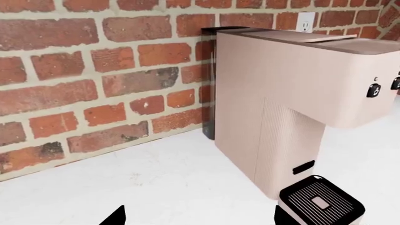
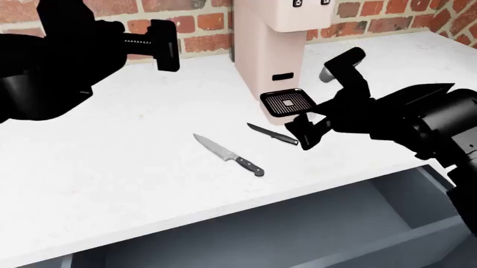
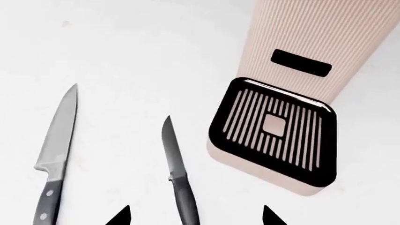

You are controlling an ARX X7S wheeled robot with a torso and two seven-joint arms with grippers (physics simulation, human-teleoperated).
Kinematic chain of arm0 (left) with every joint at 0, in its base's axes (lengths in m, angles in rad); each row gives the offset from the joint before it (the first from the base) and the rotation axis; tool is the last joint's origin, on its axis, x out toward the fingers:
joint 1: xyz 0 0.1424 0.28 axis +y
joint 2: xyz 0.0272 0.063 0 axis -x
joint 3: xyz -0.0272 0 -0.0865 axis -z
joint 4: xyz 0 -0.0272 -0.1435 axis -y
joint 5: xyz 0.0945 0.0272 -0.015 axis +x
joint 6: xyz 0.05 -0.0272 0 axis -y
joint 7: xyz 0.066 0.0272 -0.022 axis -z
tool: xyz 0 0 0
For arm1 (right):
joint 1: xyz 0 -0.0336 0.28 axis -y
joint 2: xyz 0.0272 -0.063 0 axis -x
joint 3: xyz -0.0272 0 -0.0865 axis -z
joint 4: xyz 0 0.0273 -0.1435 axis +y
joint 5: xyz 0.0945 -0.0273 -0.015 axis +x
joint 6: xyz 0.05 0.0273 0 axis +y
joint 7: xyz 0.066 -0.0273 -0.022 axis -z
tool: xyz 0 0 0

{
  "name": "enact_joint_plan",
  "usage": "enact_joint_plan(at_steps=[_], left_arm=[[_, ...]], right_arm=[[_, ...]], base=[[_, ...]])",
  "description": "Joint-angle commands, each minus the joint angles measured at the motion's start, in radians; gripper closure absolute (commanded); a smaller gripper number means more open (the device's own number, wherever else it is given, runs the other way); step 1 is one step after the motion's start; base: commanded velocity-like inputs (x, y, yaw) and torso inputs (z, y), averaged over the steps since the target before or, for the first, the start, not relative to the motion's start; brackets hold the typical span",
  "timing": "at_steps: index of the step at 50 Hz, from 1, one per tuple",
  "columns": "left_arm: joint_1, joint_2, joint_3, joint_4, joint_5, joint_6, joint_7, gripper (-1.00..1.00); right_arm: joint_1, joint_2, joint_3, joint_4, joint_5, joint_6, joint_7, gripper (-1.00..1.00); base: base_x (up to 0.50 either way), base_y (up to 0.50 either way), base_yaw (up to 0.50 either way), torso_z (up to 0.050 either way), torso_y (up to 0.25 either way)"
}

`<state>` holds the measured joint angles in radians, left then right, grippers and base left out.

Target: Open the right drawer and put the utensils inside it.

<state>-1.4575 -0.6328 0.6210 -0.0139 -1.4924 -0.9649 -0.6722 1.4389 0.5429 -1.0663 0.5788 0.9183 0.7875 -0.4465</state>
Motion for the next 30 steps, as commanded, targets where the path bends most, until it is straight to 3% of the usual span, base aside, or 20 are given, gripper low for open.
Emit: enact_joint_plan(at_steps=[1, 30], left_arm=[[0.008, 0.002, 0.008, 0.002, 0.010, 0.007, 0.014, -1.00], [0.010, -0.002, 0.011, 0.009, 0.002, 0.008, 0.020, -1.00]], right_arm=[[-0.043, -0.052, -0.039, 0.103, -0.053, -0.066, -0.039, -1.00], [-0.096, -0.187, -0.122, 0.296, -0.167, -0.180, -0.079, -1.00]], base=[[0.00, 0.00, 0.00, 0.000, 0.000], [0.00, 0.00, 0.00, 0.000, 0.000]])
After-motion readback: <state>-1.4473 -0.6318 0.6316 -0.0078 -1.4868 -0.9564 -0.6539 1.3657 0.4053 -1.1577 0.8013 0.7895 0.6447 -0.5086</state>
